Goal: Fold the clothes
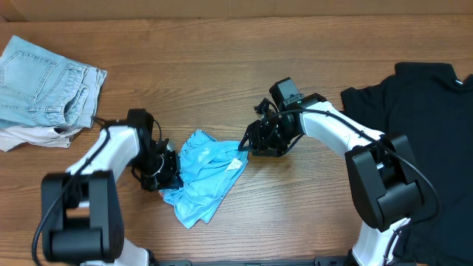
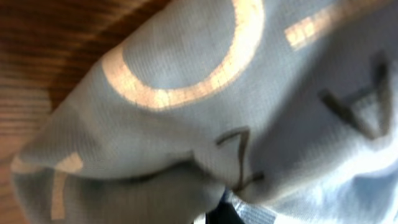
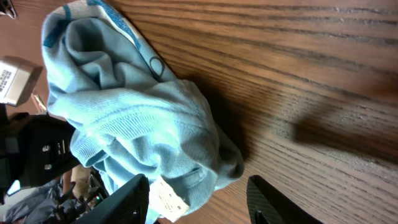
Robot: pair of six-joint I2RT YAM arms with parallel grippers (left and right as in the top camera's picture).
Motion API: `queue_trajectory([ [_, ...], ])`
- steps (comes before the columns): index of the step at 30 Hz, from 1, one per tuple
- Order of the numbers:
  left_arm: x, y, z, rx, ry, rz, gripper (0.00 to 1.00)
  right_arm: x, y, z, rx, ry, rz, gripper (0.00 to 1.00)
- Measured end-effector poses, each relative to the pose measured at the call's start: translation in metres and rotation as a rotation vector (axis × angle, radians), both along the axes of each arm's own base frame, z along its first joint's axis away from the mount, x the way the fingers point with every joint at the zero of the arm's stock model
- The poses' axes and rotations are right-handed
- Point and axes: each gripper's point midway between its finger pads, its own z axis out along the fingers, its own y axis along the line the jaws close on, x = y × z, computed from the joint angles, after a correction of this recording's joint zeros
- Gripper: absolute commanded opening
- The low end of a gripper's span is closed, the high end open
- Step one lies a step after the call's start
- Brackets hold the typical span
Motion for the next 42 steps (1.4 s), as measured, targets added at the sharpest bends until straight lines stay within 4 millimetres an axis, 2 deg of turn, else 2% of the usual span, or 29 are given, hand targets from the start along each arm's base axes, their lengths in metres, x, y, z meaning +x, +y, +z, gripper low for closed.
queue_trajectory([
  [3,0.007,-0.002,-0.004,-0.007,-0.070,0.077,0.04,0.000,0.000,0.000,0.003,0.000,0.000,0.54],
  [5,0.024,-0.006,-0.004,-0.048,-0.141,0.132,0.04,0.000,0.001,0.000,0.004,-0.002,0.001,0.54],
  [7,0.067,-0.009,0.001,-0.104,-0.312,0.166,0.04,0.001,0.001,0.001,0.010,-0.012,0.009,0.54],
  [9,0.112,-0.003,0.008,-0.113,-0.459,0.188,0.08,0.003,0.002,0.001,0.016,-0.030,0.020,0.54],
  [10,0.123,0.001,0.012,-0.108,-0.485,0.196,0.15,0.003,0.002,0.001,0.018,-0.037,0.025,0.54],
  [12,0.141,0.008,0.022,-0.095,-0.505,0.202,0.37,0.005,0.003,0.002,0.024,-0.051,0.032,0.54],
  [16,0.153,0.012,0.063,-0.071,-0.478,0.140,1.00,0.012,0.006,0.003,0.041,-0.096,0.041,0.54],
  [18,0.163,0.013,0.086,-0.069,-0.507,0.108,1.00,0.019,0.010,0.005,0.057,-0.134,0.043,0.54],
  [20,0.170,0.014,0.098,-0.066,-0.547,0.076,1.00,0.023,0.011,0.007,0.067,-0.158,0.045,0.55],
  [25,0.190,0.018,0.106,-0.030,-0.680,-0.017,1.00,0.026,0.013,0.008,0.074,-0.171,0.045,0.56],
  [28,0.197,0.022,0.102,-0.007,-0.706,-0.044,1.00,0.026,0.013,0.008,0.074,-0.171,0.046,0.57],
  [32,0.213,0.026,0.075,0.020,-0.716,-0.075,1.00,0.025,0.012,0.007,0.071,-0.166,0.046,0.59],
  [33,0.216,0.027,0.064,0.022,-0.705,-0.079,1.00,0.025,0.012,0.007,0.071,-0.164,0.046,0.59],
  [34,0.217,0.027,0.052,0.018,-0.688,-0.081,0.94,0.024,0.012,0.007,0.069,-0.160,0.046,0.59],
  [36,0.216,0.025,0.033,0.005,-0.652,-0.087,0.71,0.023,0.011,0.007,0.068,-0.157,0.046,0.60],
  [37,0.211,0.022,0.018,-0.017,-0.611,-0.090,0.49,0.022,0.011,0.007,0.066,-0.153,0.046,0.60],
  [38,0.208,0.020,0.012,-0.034,-0.592,-0.094,0.26,0.022,0.011,0.007,0.065,-0.151,0.046,0.60],
  [39,0.202,0.017,0.007,-0.055,-0.563,-0.094,0.09,0.022,0.011,0.006,0.065,-0.149,0.046,0.60],
  [40,0.196,0.013,0.003,-0.079,-0.530,-0.092,0.04,0.021,0.010,0.006,0.063,-0.146,0.046,0.60],
  [42,0.176,0.004,0.003,-0.144,-0.443,-0.086,0.04,0.020,0.010,0.006,0.060,-0.139,0.046,0.60],
])
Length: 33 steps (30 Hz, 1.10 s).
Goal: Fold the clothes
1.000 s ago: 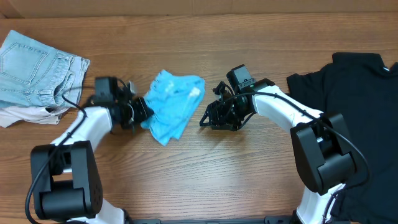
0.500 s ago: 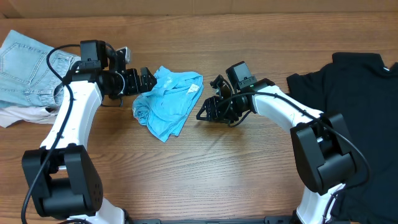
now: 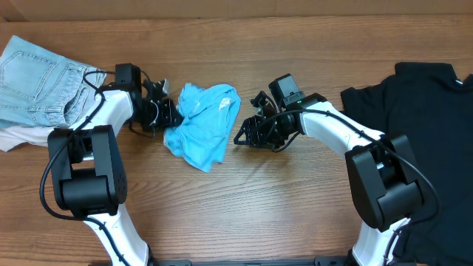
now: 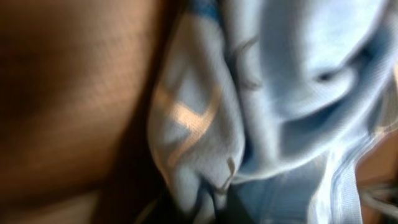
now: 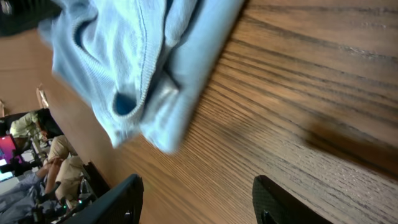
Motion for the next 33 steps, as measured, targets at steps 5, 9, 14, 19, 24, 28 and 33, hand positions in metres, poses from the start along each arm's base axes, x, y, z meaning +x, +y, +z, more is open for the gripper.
queue_trajectory([
  [5,-0.051,-0.018,0.004,-0.061,0.224,-0.031,0.49,-0.001,0.000,0.000,-0.002,0.004,0.000,0.58],
  [9,-0.056,-0.022,0.005,-0.072,0.237,-0.051,0.82,-0.001,-0.001,-0.001,-0.004,0.003,0.000,0.56],
  [14,-0.043,-0.019,0.010,-0.087,0.182,-0.045,1.00,-0.001,0.001,0.001,0.010,0.001,0.005,0.44],
  [19,-0.026,-0.018,0.011,-0.077,0.076,-0.094,1.00,-0.002,0.002,0.000,-0.003,0.030,-0.022,0.28],
  [24,-0.030,-0.037,0.010,-0.058,0.006,-0.244,1.00,-0.008,0.014,-0.019,-0.028,0.088,-0.042,0.14],
  [28,-0.034,-0.056,0.009,-0.046,-0.009,-0.334,0.98,-0.017,0.020,-0.040,-0.030,0.195,-0.074,0.14],
  [33,-0.039,-0.061,0.004,-0.071,0.021,-0.381,0.73,-0.016,0.021,-0.039,-0.024,0.221,-0.098,0.15],
])
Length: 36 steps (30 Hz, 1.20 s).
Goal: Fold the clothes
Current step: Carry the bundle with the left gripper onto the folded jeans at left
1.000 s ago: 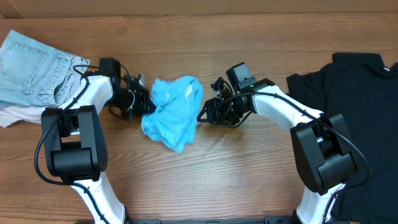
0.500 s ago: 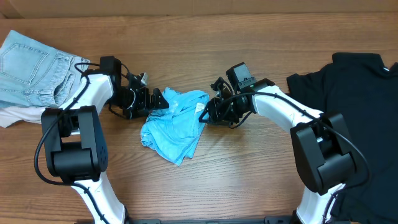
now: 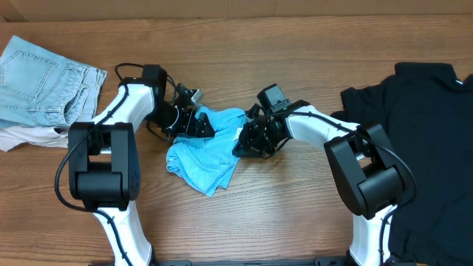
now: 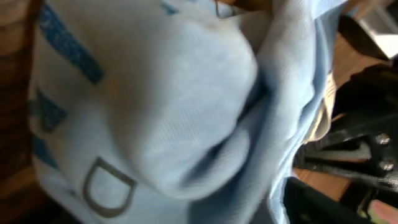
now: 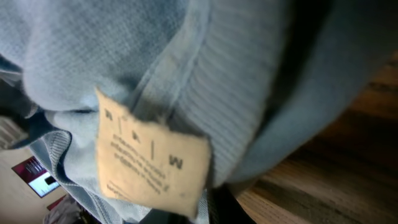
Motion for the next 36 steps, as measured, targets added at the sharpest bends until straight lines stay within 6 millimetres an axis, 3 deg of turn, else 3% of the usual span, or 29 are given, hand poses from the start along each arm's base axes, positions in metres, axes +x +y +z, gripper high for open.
queue_trajectory([
  [2,-0.001,0.002,-0.004,-0.015,0.023,-0.001,0.59,0.000,0.000,0.000,-0.001,0.005,-0.004,0.15],
  [4,-0.008,-0.002,-0.009,-0.049,0.076,-0.002,0.59,0.000,0.000,0.000,-0.002,0.007,-0.008,0.15],
  [11,-0.031,-0.022,-0.001,-0.235,0.181,-0.036,0.87,0.000,0.000,0.000,0.001,0.009,-0.007,0.15],
  [12,-0.035,-0.026,0.001,-0.271,0.190,-0.044,0.85,0.000,0.000,0.000,0.001,0.010,-0.008,0.15],
  [15,-0.037,-0.027,0.001,-0.285,0.188,-0.055,0.63,0.000,0.000,0.000,0.001,0.010,-0.008,0.15],
  [16,-0.037,-0.026,-0.002,-0.275,0.181,-0.065,0.51,0.000,0.000,0.000,0.001,0.010,-0.008,0.15],
  [17,-0.038,-0.025,-0.003,-0.275,0.190,-0.062,0.09,0.000,0.000,0.000,0.001,0.010,-0.008,0.14],
  [18,-0.040,-0.023,-0.010,-0.254,0.199,-0.065,0.04,0.000,0.000,0.000,0.001,0.010,-0.008,0.13],
  [21,-0.044,-0.019,-0.019,-0.210,0.228,-0.062,0.04,-0.003,-0.002,0.000,-0.008,0.024,-0.005,0.12],
  [27,-0.055,0.001,-0.010,-0.132,0.417,-0.026,0.04,-0.011,-0.022,0.006,-0.097,0.041,0.002,0.12],
  [31,-0.007,0.030,0.023,-0.103,0.335,0.030,0.04,0.006,-0.034,0.041,-0.124,-0.088,-0.026,0.14],
  [36,0.076,0.087,0.098,-0.072,0.038,0.174,0.04,0.021,-0.038,0.097,-0.100,-0.250,-0.048,0.14],
])
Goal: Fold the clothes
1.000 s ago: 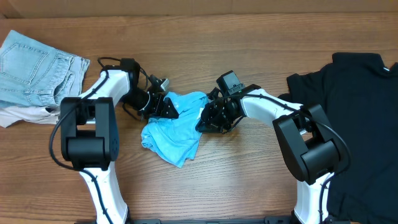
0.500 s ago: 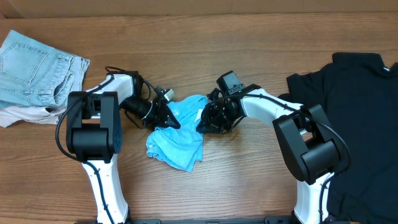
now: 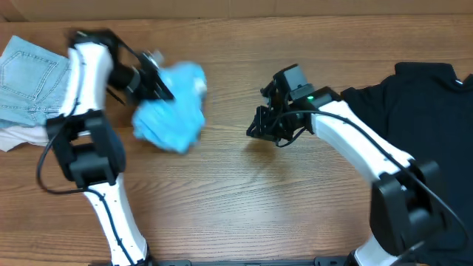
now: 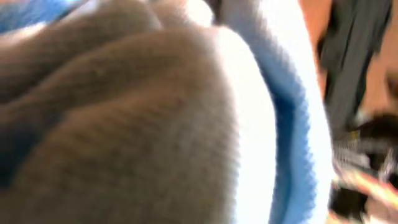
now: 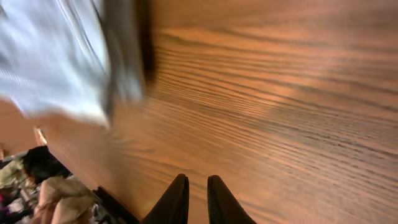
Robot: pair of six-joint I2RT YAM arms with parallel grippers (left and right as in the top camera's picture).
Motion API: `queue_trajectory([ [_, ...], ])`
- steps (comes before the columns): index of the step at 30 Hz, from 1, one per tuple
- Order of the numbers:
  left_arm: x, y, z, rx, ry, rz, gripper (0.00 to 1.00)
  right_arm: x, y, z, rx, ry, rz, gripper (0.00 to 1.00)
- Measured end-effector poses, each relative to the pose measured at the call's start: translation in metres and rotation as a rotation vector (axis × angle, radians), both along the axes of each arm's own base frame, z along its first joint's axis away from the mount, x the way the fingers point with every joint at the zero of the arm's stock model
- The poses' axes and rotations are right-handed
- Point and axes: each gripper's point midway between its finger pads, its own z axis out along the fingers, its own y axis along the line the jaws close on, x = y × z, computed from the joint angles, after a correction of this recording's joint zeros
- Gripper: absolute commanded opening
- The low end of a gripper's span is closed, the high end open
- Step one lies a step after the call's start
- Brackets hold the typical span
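A light blue garment [image 3: 171, 105] hangs bunched and motion-blurred at the left of the table, off the end of my left gripper [image 3: 151, 83], which is shut on its upper left part. In the left wrist view the blue cloth [image 4: 155, 124] fills the frame and hides the fingers. My right gripper [image 3: 260, 131] is a good way right of the garment, low over bare wood. In its own view the right gripper [image 5: 198, 200] has its jaws nearly together with nothing between them, and the garment [image 5: 56, 56] shows blurred at the upper left.
Folded light jeans [image 3: 37, 81] lie at the far left on top of a pale pinkish garment [image 3: 18, 137]. A black shirt [image 3: 429, 111] is spread at the right edge. The wooden table [image 3: 295, 199] shows bare between my two arms and along the front.
The right gripper was in the garment's label edge; now it is off the cloth, jaws together, farther right. The left gripper has moved up and left with the garment bunched below it.
The garment lay crumpled mid-table, my left gripper in its left edge and my right open beside its right edge. Then it lay farther back, held at its upper left. Then both grippers were in it. Now only the left holds it, nearer the jeans.
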Motion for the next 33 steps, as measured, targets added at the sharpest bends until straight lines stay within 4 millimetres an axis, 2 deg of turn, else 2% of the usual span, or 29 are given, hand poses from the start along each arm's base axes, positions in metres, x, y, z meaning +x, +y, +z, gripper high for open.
queue_trajectory([
  [2,0.028,0.034,0.030,0.042,-0.112,0.107,0.04,-0.002,-0.002,0.007,-0.003,-0.009,0.000,0.14],
  [4,0.049,0.069,0.051,0.085,-0.194,0.223,0.04,-0.004,-0.005,0.005,-0.020,0.003,-0.003,0.14],
  [7,0.074,0.137,0.071,0.141,-0.287,0.441,0.04,-0.004,-0.007,0.002,-0.037,0.006,-0.006,0.14],
  [13,0.084,0.260,0.078,0.179,-0.363,0.817,0.04,-0.004,-0.008,0.001,-0.045,0.005,-0.009,0.14],
  [16,0.083,0.302,0.068,0.175,-0.355,0.979,0.09,-0.006,-0.009,0.000,-0.049,0.013,-0.009,0.14],
  [18,0.082,0.320,0.056,0.166,-0.331,1.064,0.12,-0.009,-0.011,-0.001,-0.057,0.028,-0.009,0.14],
  [21,0.081,0.333,0.033,0.148,-0.289,1.144,0.04,-0.012,-0.013,-0.003,-0.069,0.045,-0.010,0.14],
  [22,0.078,0.334,0.025,0.140,-0.258,1.165,0.10,-0.013,-0.013,-0.003,-0.071,0.045,-0.010,0.14],
  [23,0.076,0.334,0.014,0.132,-0.223,1.184,0.32,-0.013,-0.013,-0.003,-0.071,0.046,-0.011,0.14],
  [24,0.073,0.334,0.005,0.127,-0.194,1.198,0.59,-0.013,-0.013,-0.003,-0.072,0.046,-0.011,0.14],
  [25,0.070,0.334,-0.003,0.124,-0.166,1.211,0.74,-0.013,-0.013,-0.003,-0.071,0.046,-0.011,0.14],
  [28,0.060,0.336,-0.026,0.128,-0.095,1.235,0.96,-0.014,-0.014,-0.003,-0.073,0.050,-0.011,0.14],
  [29,0.057,0.338,-0.030,0.131,-0.088,1.235,1.00,-0.014,-0.014,-0.003,-0.075,0.053,-0.011,0.14],
  [33,0.042,0.340,-0.030,0.140,-0.067,1.187,1.00,-0.019,-0.016,-0.005,-0.085,0.075,-0.011,0.14],
])
